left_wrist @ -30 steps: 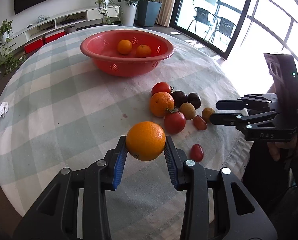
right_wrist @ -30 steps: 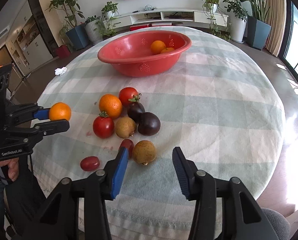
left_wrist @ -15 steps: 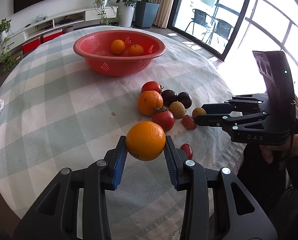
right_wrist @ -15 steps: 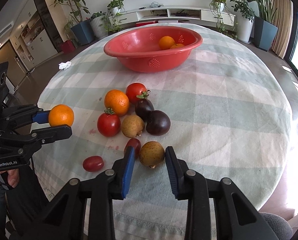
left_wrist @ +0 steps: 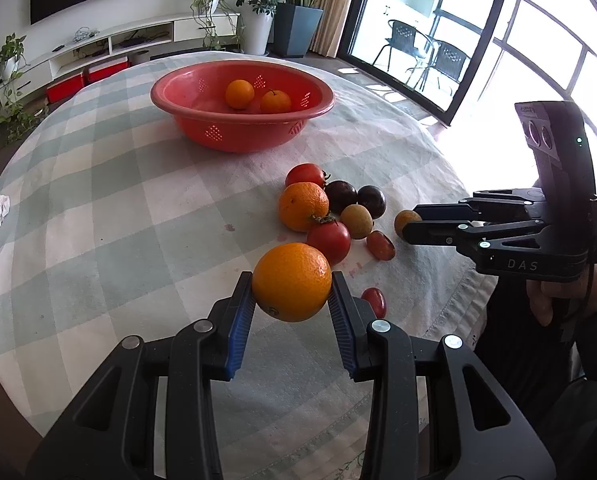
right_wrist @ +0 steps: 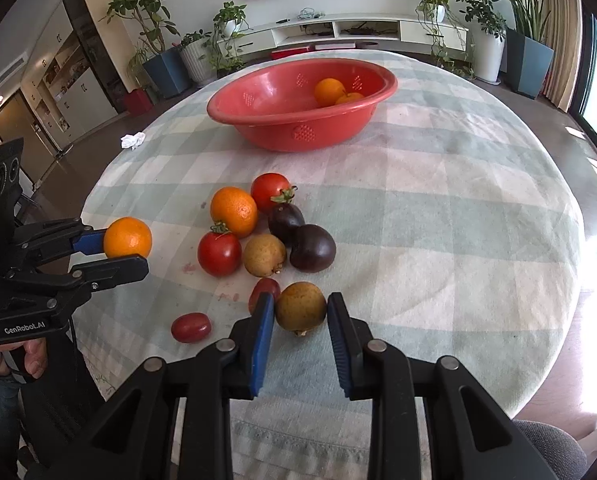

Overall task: Organize fruits
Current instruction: 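Carry the orange and brown fruit over the red basin and lower them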

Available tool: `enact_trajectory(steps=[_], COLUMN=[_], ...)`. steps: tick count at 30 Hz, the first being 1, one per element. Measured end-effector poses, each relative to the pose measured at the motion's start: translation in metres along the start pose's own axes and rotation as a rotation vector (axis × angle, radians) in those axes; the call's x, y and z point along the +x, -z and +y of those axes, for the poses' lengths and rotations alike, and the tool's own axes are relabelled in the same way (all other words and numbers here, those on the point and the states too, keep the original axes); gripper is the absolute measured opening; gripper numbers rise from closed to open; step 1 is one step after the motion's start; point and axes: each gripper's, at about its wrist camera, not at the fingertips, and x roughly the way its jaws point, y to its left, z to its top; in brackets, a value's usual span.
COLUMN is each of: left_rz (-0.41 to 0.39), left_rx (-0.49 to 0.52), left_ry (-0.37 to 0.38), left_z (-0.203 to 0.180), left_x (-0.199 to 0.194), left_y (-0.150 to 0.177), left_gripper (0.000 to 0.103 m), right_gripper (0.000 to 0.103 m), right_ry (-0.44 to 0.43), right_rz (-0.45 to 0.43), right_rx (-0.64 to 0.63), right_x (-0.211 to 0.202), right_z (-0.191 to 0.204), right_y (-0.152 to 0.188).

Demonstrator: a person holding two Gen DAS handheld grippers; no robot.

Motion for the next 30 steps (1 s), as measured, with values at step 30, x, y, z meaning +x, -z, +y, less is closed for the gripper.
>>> enact_trajectory(steps=[30], left_rz=[-0.042], left_rx=[-0.007], left_ry=[-0.183], left_z=[0.052], left_x=[0.042], left_y=[-0.171], left_gripper=[0.035], right_gripper=[0.030], right_ry=[0.009], right_rz=[-0.261], right_rx=[-0.069], right_x=[-0.008], right_z=[-0.013], right_y=[-0.164])
